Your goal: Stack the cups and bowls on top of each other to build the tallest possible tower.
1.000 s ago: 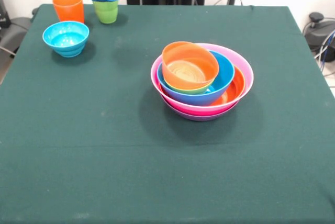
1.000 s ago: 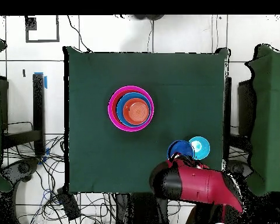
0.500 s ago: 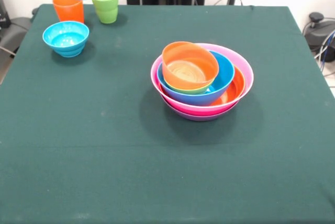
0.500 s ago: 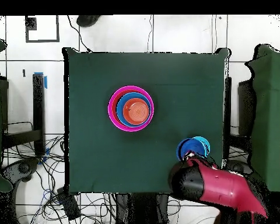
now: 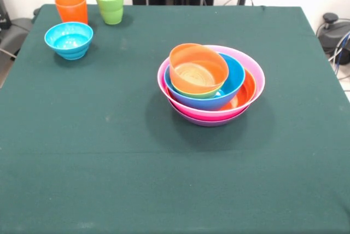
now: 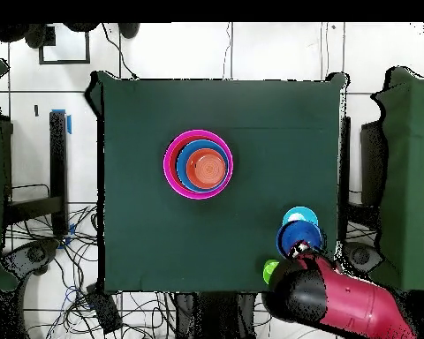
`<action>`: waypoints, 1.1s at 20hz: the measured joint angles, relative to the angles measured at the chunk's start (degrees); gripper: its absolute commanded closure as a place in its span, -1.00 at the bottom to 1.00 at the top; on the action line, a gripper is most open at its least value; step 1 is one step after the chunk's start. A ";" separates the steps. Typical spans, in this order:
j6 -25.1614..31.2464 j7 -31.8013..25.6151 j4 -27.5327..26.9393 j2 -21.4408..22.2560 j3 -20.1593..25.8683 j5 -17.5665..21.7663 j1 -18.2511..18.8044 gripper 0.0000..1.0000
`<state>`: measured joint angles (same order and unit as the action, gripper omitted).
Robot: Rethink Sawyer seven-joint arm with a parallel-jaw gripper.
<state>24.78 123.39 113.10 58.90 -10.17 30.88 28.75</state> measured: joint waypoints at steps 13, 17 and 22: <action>-0.88 0.00 4.20 1.26 0.98 2.12 -4.03 1.00; -4.27 0.00 7.60 2.42 1.66 3.12 0.48 1.00; -11.17 0.00 12.18 4.29 2.80 6.99 8.04 1.00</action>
<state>13.60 123.39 125.28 63.19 -7.37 37.87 36.80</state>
